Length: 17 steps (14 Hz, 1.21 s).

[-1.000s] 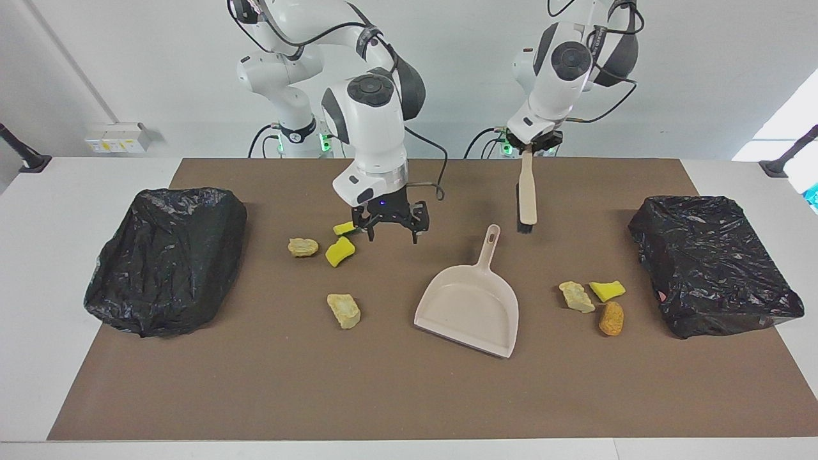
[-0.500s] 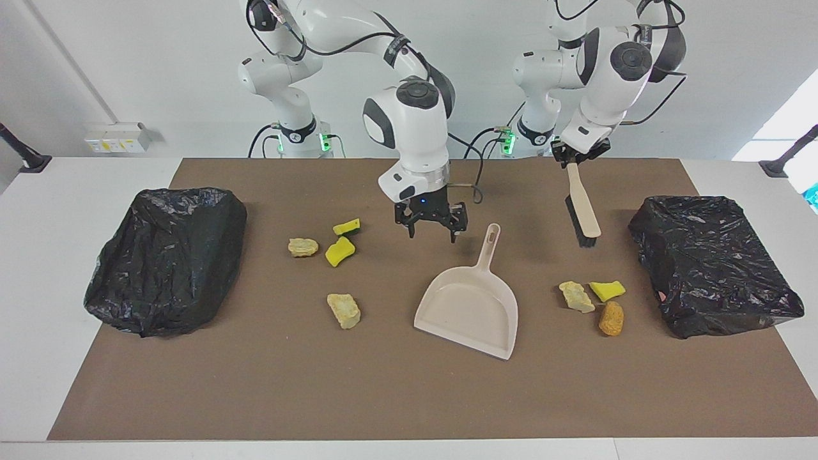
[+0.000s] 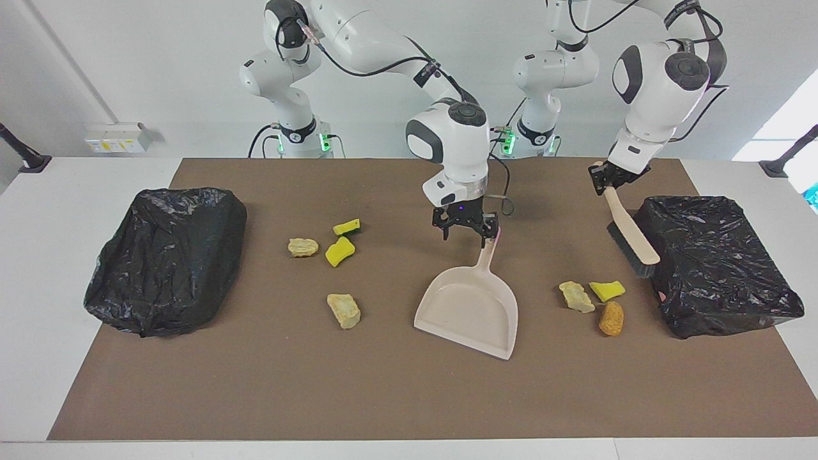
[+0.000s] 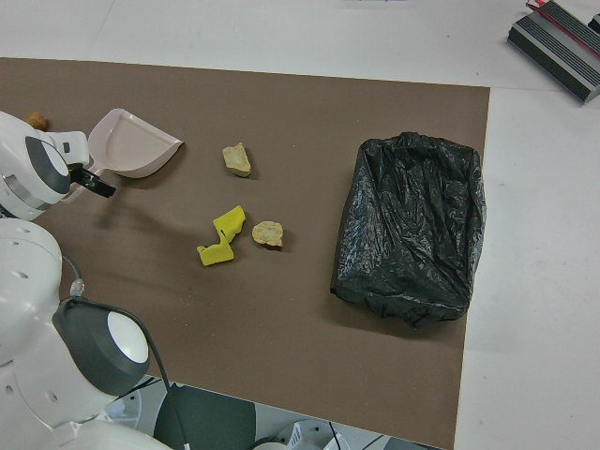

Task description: Sweep and dump trash in bin

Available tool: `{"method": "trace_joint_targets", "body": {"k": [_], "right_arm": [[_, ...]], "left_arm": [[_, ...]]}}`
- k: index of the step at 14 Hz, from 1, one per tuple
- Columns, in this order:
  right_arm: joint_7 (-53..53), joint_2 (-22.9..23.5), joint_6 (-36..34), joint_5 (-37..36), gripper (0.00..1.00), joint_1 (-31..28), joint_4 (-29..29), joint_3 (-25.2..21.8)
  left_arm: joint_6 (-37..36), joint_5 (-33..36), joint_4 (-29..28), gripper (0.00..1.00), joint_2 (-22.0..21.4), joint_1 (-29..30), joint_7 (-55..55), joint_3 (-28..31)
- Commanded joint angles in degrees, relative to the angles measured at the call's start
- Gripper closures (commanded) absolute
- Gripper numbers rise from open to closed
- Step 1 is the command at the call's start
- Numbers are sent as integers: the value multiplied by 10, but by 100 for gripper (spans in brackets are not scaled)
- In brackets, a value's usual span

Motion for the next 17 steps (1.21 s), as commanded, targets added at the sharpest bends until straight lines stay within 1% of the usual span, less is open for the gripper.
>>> {"method": "trace_joint_targets", "body": {"k": [1, 2, 3, 4, 5, 7, 8, 9, 10, 11, 12, 14, 16, 17], "right_arm": [[52, 43, 10, -36, 0, 14, 53, -3], [55, 51, 12, -37, 0, 15, 63, -3], [56, 54, 30, -37, 0, 15, 67, -2], [57, 59, 44, -37, 0, 16, 66, -1], [57, 61, 46, -37, 0, 17, 66, -1], [56, 62, 45, -43, 0, 24, 63, 1], [56, 61, 43, -51, 6, 27, 61, 1], [54, 60, 37, -59, 19, 33, 61, 1], [50, 58, 26, -71, 46, 35, 61, 0], [49, 57, 13, -84, 63, 35, 62, 1], [49, 57, 9, -86, 73, 35, 61, 1], [35, 57, 12, -85, 72, 30, 59, 1], [24, 57, 9, -85, 68, 30, 54, 1], [23, 57, 8, -85, 68, 28, 51, 1]], "left_arm": [[10, 29, 71, 100, 80, 19, 4, -6], [21, 35, 82, 100, 105, 20, 4, -6], [31, 48, 88, 100, 127, 19, 4, -6], [43, 73, 88, 100, 146, 20, 4, -6], [61, 84, 88, 100, 160, 22, 5, -6], [93, 84, 85, 100, 172, 30, 8, -6], [105, 85, 84, 100, 191, 32, 8, -6], [125, 85, 83, 100, 204, 33, 7, -6], [143, 85, 83, 100, 211, 34, 8, -6], [145, 85, 83, 100, 212, 37, 8, -6], [146, 86, 80, 100, 211, 36, 9, -6], [146, 86, 72, 100, 208, 29, 11, -7], [148, 86, 49, 100, 206, 19, 11, -8], [144, 86, 49, 100, 205, 14, 10, -8]]}}
